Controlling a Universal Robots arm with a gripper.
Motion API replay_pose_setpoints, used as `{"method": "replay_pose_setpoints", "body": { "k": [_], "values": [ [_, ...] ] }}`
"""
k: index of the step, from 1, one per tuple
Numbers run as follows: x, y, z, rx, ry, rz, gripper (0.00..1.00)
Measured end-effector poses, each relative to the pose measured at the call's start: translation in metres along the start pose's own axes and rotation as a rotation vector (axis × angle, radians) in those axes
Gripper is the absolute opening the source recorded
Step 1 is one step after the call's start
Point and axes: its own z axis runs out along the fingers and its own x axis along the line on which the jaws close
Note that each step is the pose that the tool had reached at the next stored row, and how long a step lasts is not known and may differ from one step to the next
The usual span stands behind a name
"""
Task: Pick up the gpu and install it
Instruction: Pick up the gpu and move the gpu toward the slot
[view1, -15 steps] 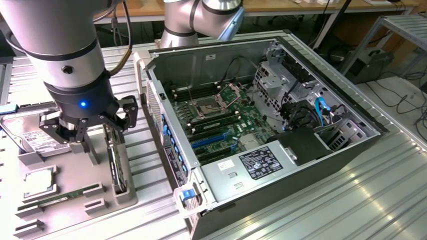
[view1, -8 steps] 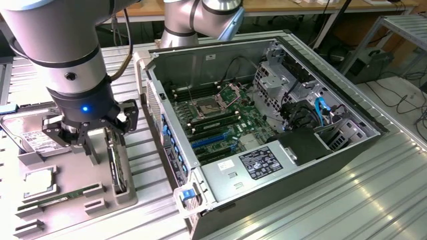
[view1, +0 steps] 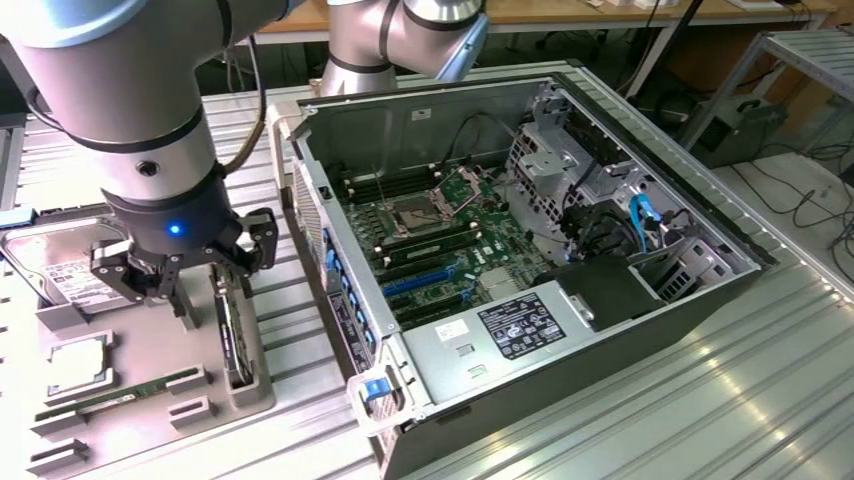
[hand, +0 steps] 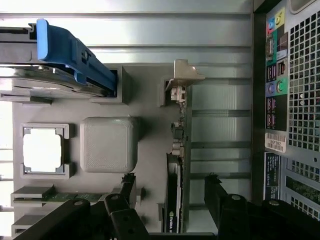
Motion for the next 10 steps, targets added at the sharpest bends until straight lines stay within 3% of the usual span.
{"method": "replay_pose_setpoints", "body": {
  "k": [10],
  "values": [
    [0.0, -0.0014, 0.0171, 0.0, 0.0, -0.001, 0.66]
  ]
}}
